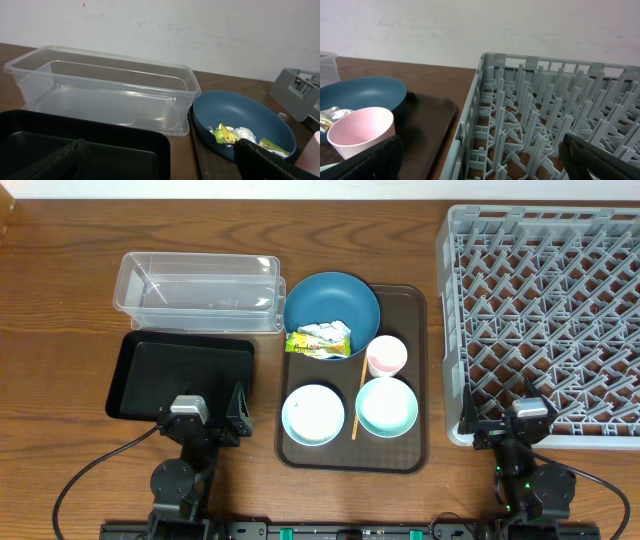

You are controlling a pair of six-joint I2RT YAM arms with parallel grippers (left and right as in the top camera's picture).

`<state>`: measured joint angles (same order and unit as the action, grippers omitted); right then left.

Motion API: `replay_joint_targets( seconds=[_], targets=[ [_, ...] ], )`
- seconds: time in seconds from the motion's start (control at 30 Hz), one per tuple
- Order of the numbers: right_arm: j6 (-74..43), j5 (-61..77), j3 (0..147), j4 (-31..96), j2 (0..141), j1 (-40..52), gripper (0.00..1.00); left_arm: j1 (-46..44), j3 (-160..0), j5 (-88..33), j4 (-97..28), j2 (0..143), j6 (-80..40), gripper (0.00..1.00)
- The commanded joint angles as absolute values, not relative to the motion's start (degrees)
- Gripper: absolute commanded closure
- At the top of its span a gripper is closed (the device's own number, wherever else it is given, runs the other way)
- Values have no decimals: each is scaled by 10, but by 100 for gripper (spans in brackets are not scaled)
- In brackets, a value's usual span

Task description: Sort waste into correct bins and load items into the dishwasher rack

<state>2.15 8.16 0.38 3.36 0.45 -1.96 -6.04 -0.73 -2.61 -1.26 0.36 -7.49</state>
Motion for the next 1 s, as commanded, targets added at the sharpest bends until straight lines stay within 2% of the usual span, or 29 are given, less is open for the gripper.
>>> replay_joint_targets(
  seconds=[0.0, 0.37, 0.5, 0.8, 0.97],
  targets=[
    [28, 91, 3, 35, 4, -24, 1, -57, -3, -8, -41, 5, -76, 5],
    [-90, 95, 6, 36, 15, -24, 1, -57, -4, -8, -41, 16, -78, 5],
    [-109, 95, 40, 73, 30, -24, 1, -57, -29, -8, -43, 41, -78, 5],
    [-107, 93, 206, 206, 156, -24, 1, -57, -176, -14, -94, 215, -115, 5],
    [-107, 93, 303, 280, 248, -24, 1, -57, -283, -93, -153, 341, -115, 5]
  ],
)
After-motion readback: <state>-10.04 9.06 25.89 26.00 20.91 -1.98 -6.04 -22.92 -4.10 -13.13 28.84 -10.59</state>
